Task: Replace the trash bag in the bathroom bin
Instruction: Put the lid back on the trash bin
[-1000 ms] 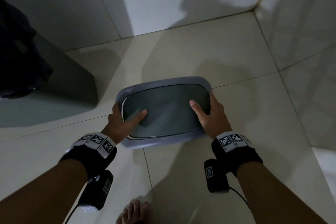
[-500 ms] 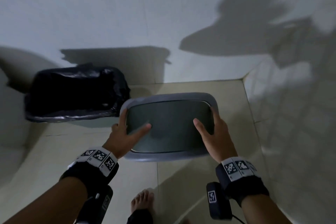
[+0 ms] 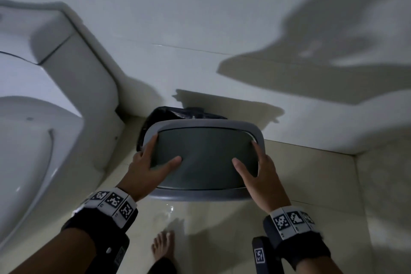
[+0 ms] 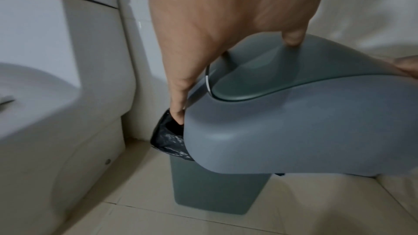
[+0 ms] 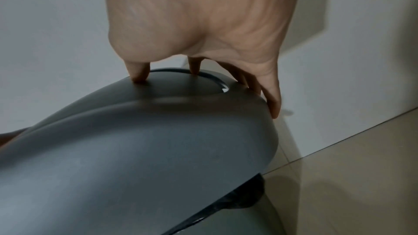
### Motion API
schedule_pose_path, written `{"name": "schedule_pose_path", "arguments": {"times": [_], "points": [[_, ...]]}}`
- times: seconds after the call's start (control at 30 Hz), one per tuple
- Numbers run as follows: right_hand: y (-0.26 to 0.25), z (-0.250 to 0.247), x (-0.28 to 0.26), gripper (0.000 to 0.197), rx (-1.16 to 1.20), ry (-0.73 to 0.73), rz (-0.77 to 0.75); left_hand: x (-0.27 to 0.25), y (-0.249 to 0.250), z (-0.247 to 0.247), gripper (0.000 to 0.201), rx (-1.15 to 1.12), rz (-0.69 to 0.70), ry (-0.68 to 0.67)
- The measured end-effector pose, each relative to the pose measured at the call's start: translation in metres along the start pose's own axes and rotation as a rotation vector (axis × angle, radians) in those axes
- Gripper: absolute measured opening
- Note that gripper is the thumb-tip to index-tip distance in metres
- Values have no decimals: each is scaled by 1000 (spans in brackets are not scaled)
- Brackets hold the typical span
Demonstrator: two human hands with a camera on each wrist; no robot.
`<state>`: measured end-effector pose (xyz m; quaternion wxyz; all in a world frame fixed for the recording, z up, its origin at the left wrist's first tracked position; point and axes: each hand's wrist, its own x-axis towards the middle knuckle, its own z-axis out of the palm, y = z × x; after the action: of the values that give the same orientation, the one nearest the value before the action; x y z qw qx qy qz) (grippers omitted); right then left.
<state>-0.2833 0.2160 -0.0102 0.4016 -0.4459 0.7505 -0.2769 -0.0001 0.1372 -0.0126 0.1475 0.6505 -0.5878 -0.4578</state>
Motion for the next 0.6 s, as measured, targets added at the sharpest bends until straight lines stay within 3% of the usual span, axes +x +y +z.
{"name": "schedule_pose_path", "arguments": {"times": [0.23,0.6], "points": [[-45,63,48,78,-3,14,53,67,-21,-56,102,39,-17,-9],[-34,93,109,81,-17,63,214,152,-30,-44,100,167,-87,-123]]}}
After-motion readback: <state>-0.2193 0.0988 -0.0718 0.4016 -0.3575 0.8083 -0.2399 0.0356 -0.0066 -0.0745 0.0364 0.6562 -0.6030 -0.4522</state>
